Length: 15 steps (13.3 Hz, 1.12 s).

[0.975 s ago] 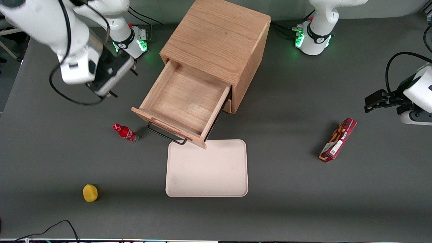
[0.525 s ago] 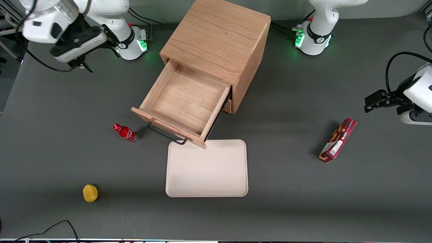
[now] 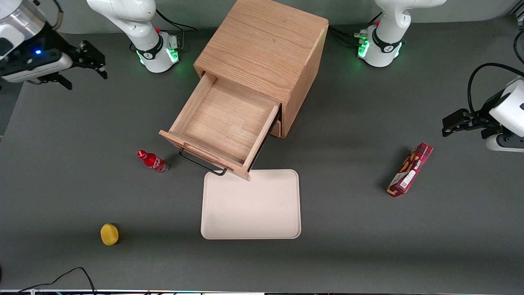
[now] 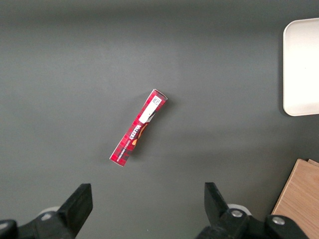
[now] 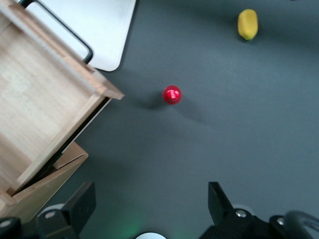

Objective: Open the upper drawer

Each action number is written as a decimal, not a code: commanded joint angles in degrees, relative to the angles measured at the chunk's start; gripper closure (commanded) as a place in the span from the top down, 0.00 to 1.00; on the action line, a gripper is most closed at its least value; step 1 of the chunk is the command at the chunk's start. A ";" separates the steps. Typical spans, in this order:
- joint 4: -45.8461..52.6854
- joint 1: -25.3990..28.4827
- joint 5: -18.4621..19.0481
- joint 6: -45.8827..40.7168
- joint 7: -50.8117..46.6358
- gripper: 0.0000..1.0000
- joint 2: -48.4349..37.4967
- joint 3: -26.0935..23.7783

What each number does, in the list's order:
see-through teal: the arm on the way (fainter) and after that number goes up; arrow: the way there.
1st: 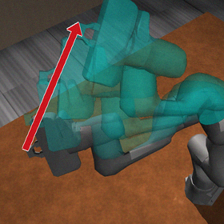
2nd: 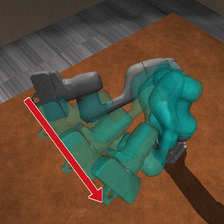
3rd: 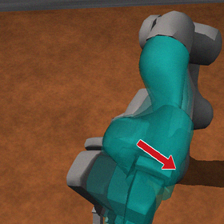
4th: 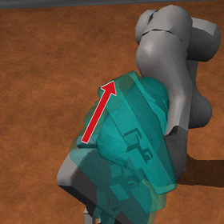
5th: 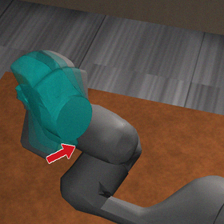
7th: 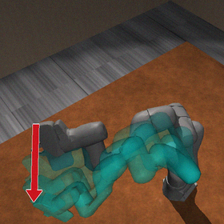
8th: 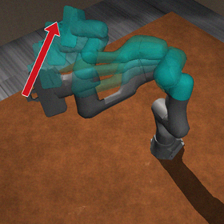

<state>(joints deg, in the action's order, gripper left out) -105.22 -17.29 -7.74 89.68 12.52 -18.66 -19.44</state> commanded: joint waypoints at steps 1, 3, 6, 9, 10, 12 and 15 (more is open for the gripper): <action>6.15 -2.30 -1.32 -1.96 -0.66 1.00 4.85 -0.33; 7.56 -2.39 -0.79 -1.97 -0.83 1.00 6.52 -0.33; 8.45 -1.08 -0.70 -2.49 -1.70 1.00 8.28 1.94; 8.45 11.52 2.36 -2.76 -3.20 1.00 8.81 12.88; 8.45 17.15 2.98 -2.76 -3.38 1.00 8.90 17.90; 8.36 22.72 4.82 -2.84 -3.55 1.00 8.90 22.51; 9.94 23.27 6.42 -2.84 -7.41 1.00 10.30 22.43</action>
<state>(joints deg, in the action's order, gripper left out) -98.42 4.59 -2.53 88.37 8.50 -10.31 2.28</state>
